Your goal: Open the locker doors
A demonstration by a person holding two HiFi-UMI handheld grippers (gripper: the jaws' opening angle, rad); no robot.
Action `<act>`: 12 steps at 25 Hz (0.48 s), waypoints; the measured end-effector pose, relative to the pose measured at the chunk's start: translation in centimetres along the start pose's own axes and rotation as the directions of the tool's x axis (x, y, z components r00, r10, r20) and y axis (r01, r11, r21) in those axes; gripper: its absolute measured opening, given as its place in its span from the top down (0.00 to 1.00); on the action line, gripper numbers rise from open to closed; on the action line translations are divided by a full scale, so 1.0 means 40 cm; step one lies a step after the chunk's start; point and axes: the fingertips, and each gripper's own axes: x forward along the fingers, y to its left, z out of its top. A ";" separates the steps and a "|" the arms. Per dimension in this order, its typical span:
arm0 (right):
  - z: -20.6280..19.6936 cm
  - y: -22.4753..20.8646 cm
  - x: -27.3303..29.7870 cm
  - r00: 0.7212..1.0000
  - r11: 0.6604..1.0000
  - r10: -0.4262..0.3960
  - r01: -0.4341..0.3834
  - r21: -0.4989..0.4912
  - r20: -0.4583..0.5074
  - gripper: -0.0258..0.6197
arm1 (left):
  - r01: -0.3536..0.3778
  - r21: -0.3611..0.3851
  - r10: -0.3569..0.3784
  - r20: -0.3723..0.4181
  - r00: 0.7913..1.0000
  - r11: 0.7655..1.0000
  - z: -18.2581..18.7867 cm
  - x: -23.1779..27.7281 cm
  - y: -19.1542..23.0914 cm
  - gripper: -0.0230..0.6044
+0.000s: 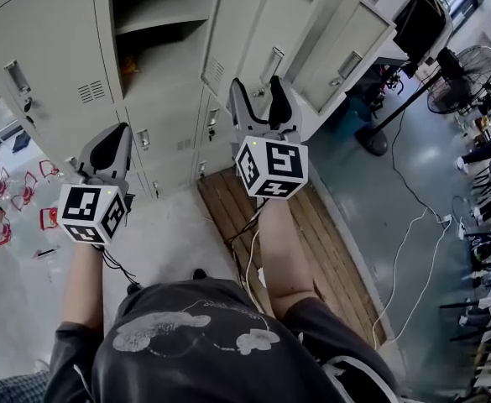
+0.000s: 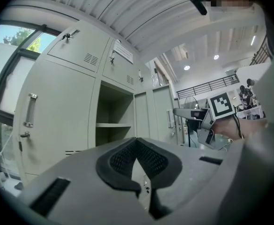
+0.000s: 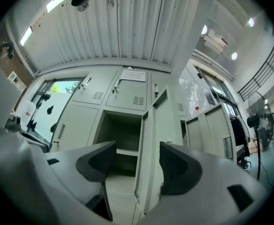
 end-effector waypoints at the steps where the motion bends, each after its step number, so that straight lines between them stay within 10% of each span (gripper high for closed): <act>1: 0.003 0.027 0.007 1.000 1.000 0.004 -0.004 0.002 0.001 0.52 | -0.004 0.002 0.004 0.001 1.000 1.000 0.004 -0.015 0.023 0.95; 12: 0.030 0.327 0.089 0.994 0.993 0.112 -0.112 0.026 0.003 0.50 | -0.073 -0.002 0.073 0.027 0.997 0.997 0.037 -0.158 0.236 0.95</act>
